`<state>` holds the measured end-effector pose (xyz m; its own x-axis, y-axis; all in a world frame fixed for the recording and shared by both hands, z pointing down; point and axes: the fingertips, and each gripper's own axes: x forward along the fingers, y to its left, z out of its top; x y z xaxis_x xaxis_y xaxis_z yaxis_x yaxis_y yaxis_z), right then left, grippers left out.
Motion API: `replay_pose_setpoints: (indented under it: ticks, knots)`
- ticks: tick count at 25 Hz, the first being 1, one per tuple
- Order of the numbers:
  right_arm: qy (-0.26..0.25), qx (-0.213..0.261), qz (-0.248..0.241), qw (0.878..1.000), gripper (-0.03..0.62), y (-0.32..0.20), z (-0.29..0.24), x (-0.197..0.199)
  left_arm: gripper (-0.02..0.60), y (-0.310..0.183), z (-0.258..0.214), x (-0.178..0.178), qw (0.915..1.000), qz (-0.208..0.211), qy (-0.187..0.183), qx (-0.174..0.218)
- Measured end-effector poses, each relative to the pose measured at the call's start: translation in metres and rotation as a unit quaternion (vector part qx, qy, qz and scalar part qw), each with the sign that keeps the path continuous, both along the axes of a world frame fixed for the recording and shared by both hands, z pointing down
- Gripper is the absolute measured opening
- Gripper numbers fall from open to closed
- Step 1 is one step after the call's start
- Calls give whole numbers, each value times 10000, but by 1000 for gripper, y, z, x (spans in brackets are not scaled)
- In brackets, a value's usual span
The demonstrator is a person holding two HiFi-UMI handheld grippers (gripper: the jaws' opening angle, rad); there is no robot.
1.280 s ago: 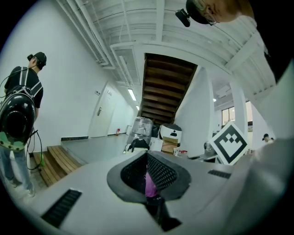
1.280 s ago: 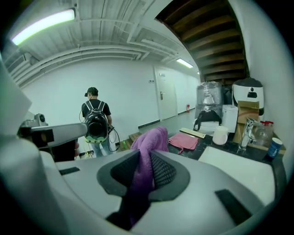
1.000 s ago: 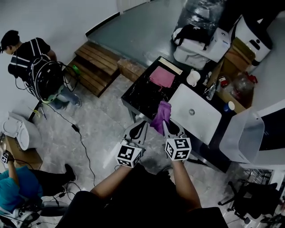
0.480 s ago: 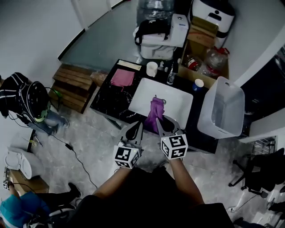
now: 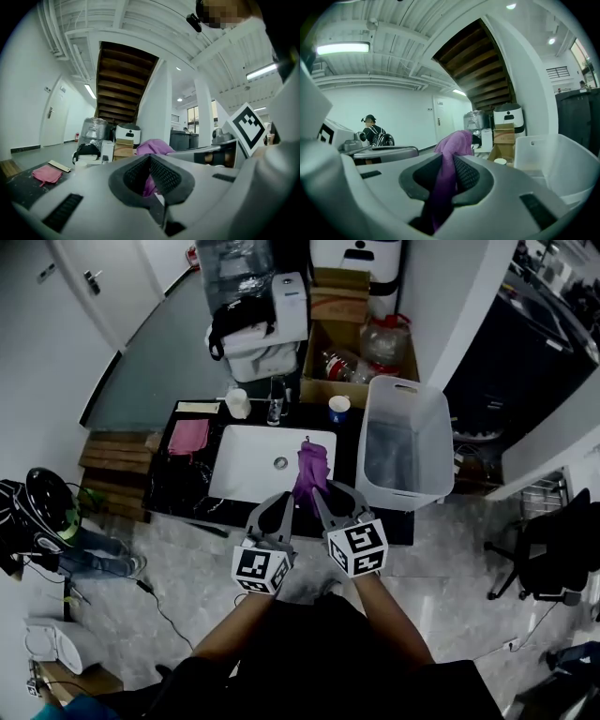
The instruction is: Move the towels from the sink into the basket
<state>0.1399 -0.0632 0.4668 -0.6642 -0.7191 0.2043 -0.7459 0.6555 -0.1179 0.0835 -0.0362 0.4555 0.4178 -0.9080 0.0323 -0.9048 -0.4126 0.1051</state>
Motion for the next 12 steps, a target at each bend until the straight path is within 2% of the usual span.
replay_pose_setpoints:
  ticks: [5, 12]
  knots:
    - [132, 186, 16, 9997, 80, -13, -7, 45, 13, -12, 2, 56, 9996, 254, 105, -28]
    - [-30, 266, 546, 9982, 80, -31, -18, 116, 12, -38, 2, 122, 9976, 684, -60, -76]
